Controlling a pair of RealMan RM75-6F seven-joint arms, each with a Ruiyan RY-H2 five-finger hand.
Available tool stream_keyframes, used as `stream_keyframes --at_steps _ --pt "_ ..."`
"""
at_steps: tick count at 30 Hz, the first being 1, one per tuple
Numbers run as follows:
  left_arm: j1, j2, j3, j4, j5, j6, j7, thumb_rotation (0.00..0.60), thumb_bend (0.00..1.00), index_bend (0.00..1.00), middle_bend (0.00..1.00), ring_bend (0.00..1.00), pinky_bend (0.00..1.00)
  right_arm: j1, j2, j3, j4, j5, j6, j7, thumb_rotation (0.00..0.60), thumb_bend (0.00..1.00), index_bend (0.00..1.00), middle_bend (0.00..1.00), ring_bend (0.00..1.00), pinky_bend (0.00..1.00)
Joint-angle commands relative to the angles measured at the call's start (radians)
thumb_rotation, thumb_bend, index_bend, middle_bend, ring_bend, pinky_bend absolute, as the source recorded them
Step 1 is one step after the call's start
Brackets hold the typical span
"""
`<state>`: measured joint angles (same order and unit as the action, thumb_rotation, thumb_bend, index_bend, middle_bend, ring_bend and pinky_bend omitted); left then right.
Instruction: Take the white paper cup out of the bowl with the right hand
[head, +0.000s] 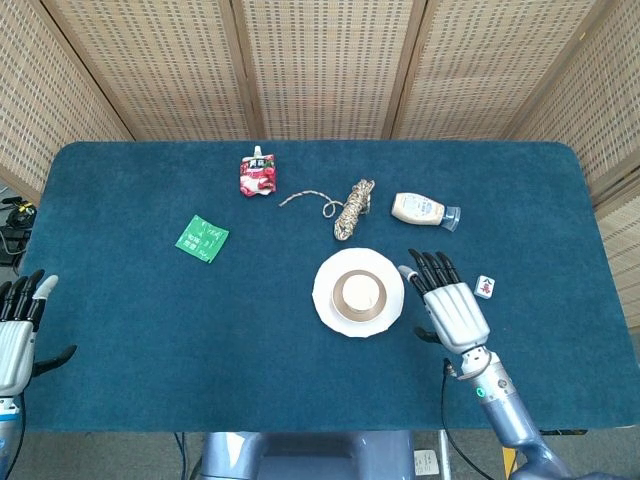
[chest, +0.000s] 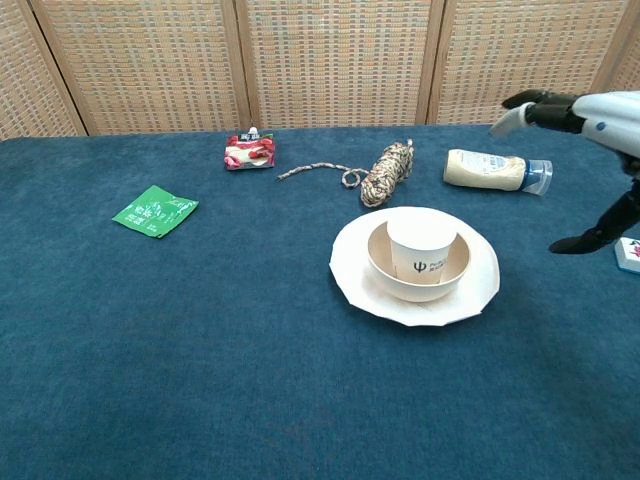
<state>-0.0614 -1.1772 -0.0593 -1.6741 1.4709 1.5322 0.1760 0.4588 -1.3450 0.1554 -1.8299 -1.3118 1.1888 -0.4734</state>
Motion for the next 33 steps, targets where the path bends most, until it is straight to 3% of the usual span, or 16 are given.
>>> stream_keyframes --at_steps 1,14,25,33 --pt "-0.002 0.003 0.004 -0.002 0.002 -0.007 -0.002 0.600 0.03 0.00 0.00 0.00 0.00 0.104 -0.051 0.059 -0.050 0.210 -0.103 -0.178 0.600 0.22 0.16 0.00 0.00 0.00" --pt "-0.008 0.003 0.016 -0.002 0.013 -0.024 -0.011 0.600 0.03 0.00 0.00 0.00 0.00 0.232 -0.174 0.098 0.037 0.416 -0.102 -0.304 0.600 0.23 0.23 0.00 0.00 0.02" --pt "-0.014 -0.001 0.020 -0.001 0.013 -0.038 -0.008 0.600 0.03 0.00 0.00 0.00 0.00 0.295 -0.220 0.091 0.098 0.480 -0.095 -0.335 0.600 0.23 0.25 0.00 0.00 0.03" --pt "-0.018 -0.004 0.021 0.003 0.007 -0.049 -0.007 0.600 0.03 0.00 0.00 0.00 0.00 0.330 -0.249 0.076 0.138 0.519 -0.077 -0.361 0.600 0.24 0.32 0.00 0.00 0.05"
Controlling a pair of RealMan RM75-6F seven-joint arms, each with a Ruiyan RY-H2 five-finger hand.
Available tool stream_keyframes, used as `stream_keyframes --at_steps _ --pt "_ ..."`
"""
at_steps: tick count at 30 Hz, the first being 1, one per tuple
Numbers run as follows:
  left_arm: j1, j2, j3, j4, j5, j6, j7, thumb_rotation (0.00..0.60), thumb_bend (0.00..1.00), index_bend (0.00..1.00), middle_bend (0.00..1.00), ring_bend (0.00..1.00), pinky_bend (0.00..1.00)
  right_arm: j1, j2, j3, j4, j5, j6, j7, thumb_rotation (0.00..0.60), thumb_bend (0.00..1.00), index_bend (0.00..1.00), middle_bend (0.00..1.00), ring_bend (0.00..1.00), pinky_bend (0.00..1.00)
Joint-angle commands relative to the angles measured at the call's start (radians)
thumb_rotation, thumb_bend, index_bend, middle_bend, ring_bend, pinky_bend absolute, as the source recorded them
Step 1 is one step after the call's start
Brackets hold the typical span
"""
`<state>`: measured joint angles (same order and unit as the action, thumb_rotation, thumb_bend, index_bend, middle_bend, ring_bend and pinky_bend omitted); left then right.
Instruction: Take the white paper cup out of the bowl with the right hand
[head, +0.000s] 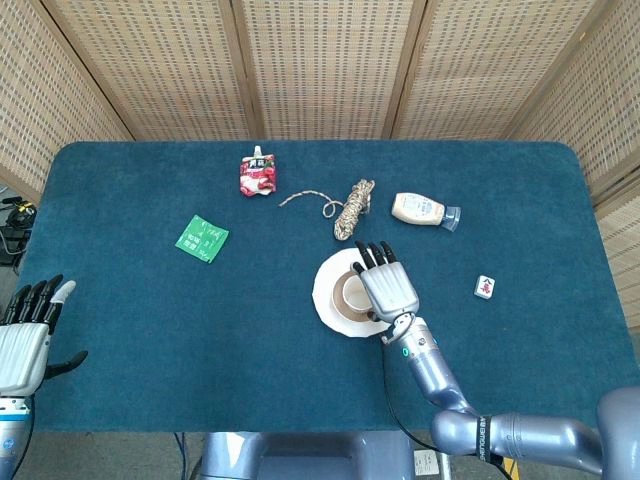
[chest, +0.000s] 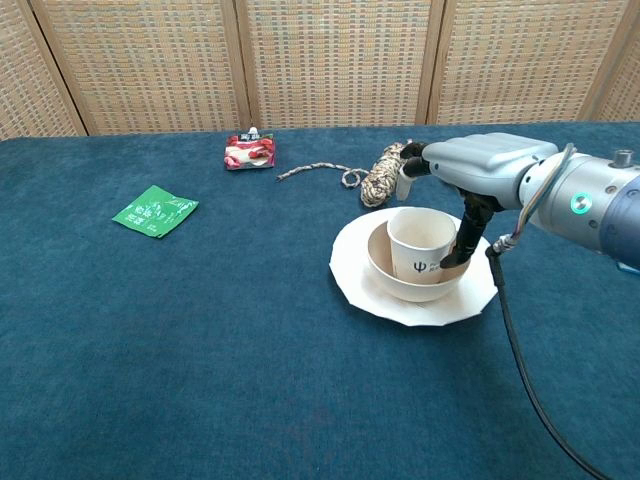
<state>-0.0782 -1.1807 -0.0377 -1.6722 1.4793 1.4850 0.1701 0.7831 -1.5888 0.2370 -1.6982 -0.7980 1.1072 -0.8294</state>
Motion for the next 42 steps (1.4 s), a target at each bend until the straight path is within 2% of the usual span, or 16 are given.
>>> stream_keyframes --at_steps 1,6,13,22,26,29,34,37,42 --pt "-0.001 -0.001 -0.001 0.001 -0.002 -0.001 -0.001 0.600 0.03 0.00 0.00 0.00 0.00 0.007 -0.008 -0.008 0.009 0.009 0.006 -0.006 0.600 0.24 0.33 0.00 0.00 0.06" --pt "-0.002 -0.002 -0.001 0.002 -0.002 -0.001 -0.003 0.600 0.03 0.00 0.00 0.00 0.00 0.016 -0.030 -0.017 0.037 0.006 0.023 -0.002 0.600 0.24 0.38 0.02 0.00 0.07" --pt "-0.004 -0.004 -0.002 0.005 -0.007 -0.006 -0.007 0.600 0.03 0.00 0.00 0.00 0.00 0.019 -0.051 -0.024 0.050 -0.044 0.069 0.010 0.600 0.25 0.51 0.09 0.00 0.12" --pt "-0.004 -0.004 -0.001 0.005 -0.006 -0.004 -0.006 0.600 0.03 0.00 0.00 0.00 0.00 0.020 -0.024 -0.016 0.004 -0.057 0.104 -0.004 0.600 0.26 0.54 0.10 0.00 0.13" --pt "-0.004 -0.004 -0.002 0.006 -0.008 -0.003 -0.007 0.600 0.03 0.00 0.00 0.00 0.00 0.013 0.021 -0.002 -0.038 -0.067 0.132 -0.009 0.600 0.26 0.54 0.10 0.00 0.13" --pt "-0.004 -0.004 -0.003 0.005 -0.009 -0.002 -0.005 0.600 0.03 0.00 0.00 0.00 0.00 -0.008 0.099 0.039 -0.083 -0.071 0.179 0.009 0.600 0.26 0.54 0.10 0.00 0.13" --pt "-0.003 -0.007 0.000 0.003 -0.005 0.000 0.004 0.600 0.03 0.00 0.00 0.00 0.00 -0.040 0.194 0.064 -0.117 -0.050 0.188 0.051 0.600 0.26 0.54 0.10 0.00 0.13" --pt "-0.002 -0.009 0.004 -0.001 0.004 0.005 0.014 0.600 0.03 0.00 0.00 0.00 0.00 -0.059 0.222 0.055 -0.100 -0.034 0.178 0.074 0.600 0.26 0.54 0.10 0.00 0.13" --pt "0.001 -0.013 0.009 -0.005 0.014 0.011 0.029 0.600 0.03 0.00 0.00 0.00 0.00 -0.079 0.219 0.025 -0.034 -0.012 0.143 0.119 0.600 0.26 0.53 0.10 0.00 0.13"
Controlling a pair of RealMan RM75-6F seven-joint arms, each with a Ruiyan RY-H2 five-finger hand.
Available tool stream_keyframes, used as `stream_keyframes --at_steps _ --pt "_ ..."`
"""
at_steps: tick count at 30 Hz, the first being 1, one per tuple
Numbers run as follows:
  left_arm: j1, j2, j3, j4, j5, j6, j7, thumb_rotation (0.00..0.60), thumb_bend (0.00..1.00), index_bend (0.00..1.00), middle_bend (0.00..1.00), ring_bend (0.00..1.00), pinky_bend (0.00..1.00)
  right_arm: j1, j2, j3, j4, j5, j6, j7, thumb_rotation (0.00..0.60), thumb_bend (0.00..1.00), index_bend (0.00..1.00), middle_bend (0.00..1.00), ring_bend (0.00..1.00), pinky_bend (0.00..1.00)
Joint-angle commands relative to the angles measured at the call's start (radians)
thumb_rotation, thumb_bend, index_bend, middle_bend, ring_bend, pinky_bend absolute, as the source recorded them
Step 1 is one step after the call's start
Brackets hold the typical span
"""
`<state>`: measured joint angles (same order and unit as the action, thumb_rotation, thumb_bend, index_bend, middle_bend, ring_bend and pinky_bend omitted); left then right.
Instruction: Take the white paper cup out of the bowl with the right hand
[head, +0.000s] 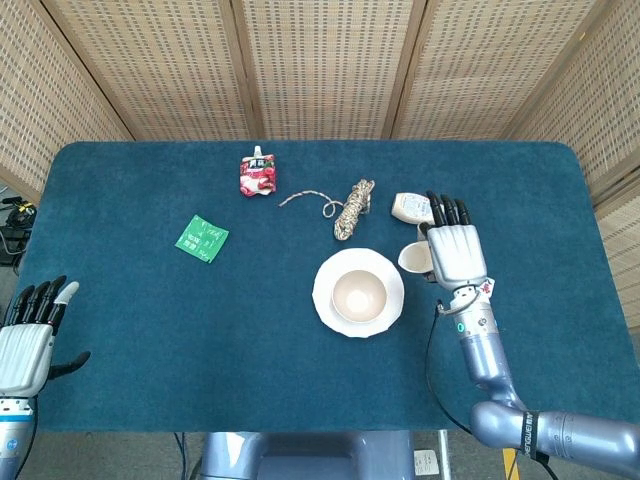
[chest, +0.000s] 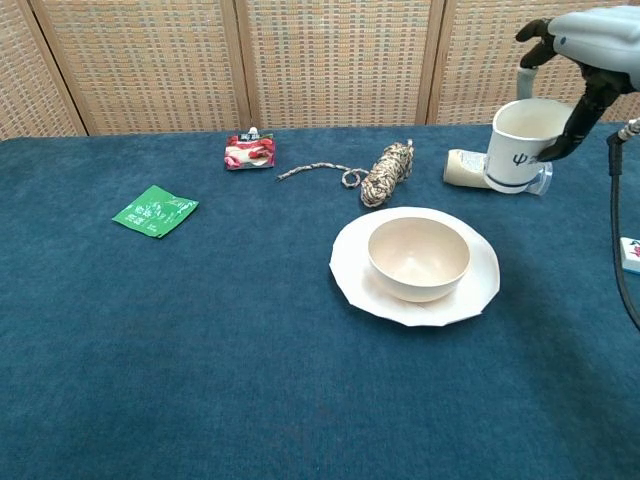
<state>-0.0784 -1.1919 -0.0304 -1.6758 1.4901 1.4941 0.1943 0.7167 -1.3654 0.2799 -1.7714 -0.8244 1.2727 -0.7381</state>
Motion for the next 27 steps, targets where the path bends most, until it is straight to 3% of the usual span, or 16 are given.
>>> stream_keyframes --at_steps 1,13,21,27 --pt "0.001 -0.002 0.004 -0.002 0.005 0.001 0.008 0.600 0.03 0.00 0.00 0.00 0.00 -0.016 -0.011 -0.026 0.062 0.023 -0.033 0.036 0.600 0.26 0.53 0.10 0.00 0.13" --pt "0.003 0.002 0.001 -0.002 0.006 0.007 0.001 0.600 0.03 0.00 0.00 0.00 0.00 -0.022 -0.124 -0.048 0.317 0.075 -0.114 0.115 0.600 0.26 0.53 0.10 0.00 0.13" --pt "0.001 0.001 -0.001 0.001 -0.002 0.001 0.000 0.600 0.03 0.00 0.00 0.00 0.00 -0.027 -0.173 -0.060 0.414 0.081 -0.148 0.132 0.600 0.25 0.51 0.10 0.00 0.13" --pt "0.002 0.001 -0.001 0.000 0.002 0.004 0.000 0.600 0.03 0.00 0.00 0.00 0.00 -0.027 -0.161 -0.061 0.393 0.092 -0.136 0.086 0.600 0.22 0.31 0.01 0.00 0.09"
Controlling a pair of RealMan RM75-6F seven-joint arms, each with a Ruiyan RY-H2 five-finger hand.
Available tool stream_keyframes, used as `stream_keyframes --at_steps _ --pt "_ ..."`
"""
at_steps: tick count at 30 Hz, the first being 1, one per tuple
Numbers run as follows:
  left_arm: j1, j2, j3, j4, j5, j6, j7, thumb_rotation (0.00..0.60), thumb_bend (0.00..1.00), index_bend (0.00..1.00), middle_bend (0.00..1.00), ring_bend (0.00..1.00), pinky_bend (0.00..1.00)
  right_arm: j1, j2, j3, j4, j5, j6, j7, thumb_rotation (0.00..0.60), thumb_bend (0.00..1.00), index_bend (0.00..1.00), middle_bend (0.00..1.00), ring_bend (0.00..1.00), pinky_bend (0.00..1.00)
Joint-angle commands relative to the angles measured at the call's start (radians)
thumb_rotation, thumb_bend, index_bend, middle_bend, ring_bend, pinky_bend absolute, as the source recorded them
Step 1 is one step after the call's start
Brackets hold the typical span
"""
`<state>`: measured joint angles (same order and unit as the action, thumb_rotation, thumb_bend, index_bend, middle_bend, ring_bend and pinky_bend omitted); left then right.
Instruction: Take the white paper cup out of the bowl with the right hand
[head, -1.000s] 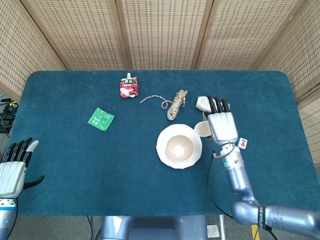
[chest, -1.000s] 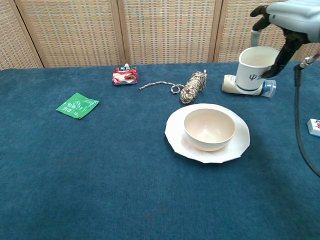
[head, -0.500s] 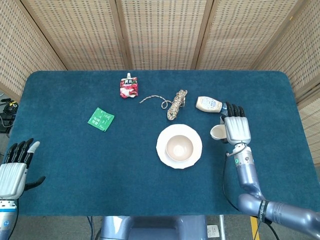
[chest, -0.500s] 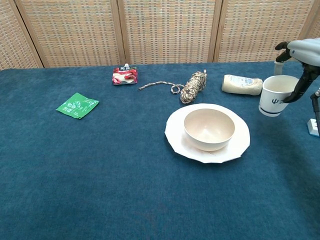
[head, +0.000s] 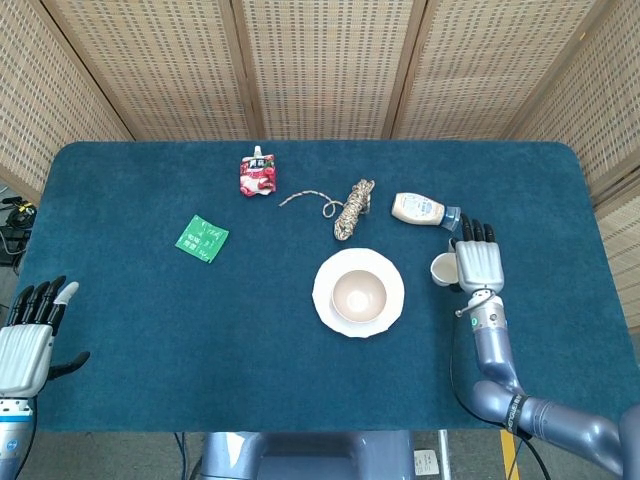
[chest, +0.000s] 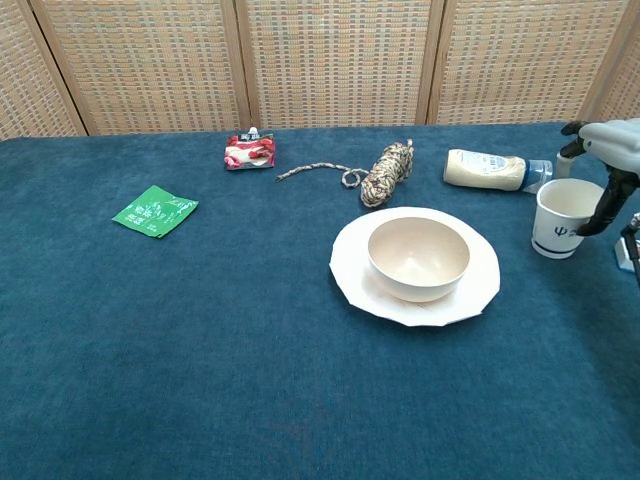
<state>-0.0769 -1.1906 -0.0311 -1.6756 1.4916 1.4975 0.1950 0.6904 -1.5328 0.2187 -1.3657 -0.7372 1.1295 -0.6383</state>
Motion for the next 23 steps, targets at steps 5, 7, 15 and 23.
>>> stream_keyframes --at_steps 5,7,15,23 --pt "0.003 0.004 0.000 -0.002 0.003 0.006 -0.008 0.600 0.03 0.00 0.00 0.00 0.00 -0.012 0.048 0.001 -0.096 0.000 0.057 -0.058 0.600 0.20 0.12 0.00 0.00 0.05" --pt "0.003 0.006 0.000 -0.002 0.005 0.008 -0.012 0.600 0.03 0.00 0.00 0.00 0.00 -0.030 0.074 -0.002 -0.146 -0.023 0.099 -0.057 0.600 0.20 0.10 0.00 0.00 0.04" --pt "0.005 0.005 0.000 0.005 0.017 0.017 -0.024 0.600 0.03 0.00 0.00 0.00 0.00 -0.178 0.148 -0.126 -0.295 -0.280 0.267 0.087 0.600 0.18 0.05 0.00 0.00 0.00" --pt "0.000 -0.017 -0.002 0.034 0.024 0.017 -0.025 0.600 0.03 0.00 0.00 0.00 0.00 -0.346 0.134 -0.295 -0.197 -0.579 0.416 0.302 0.600 0.17 0.00 0.00 0.00 0.00"
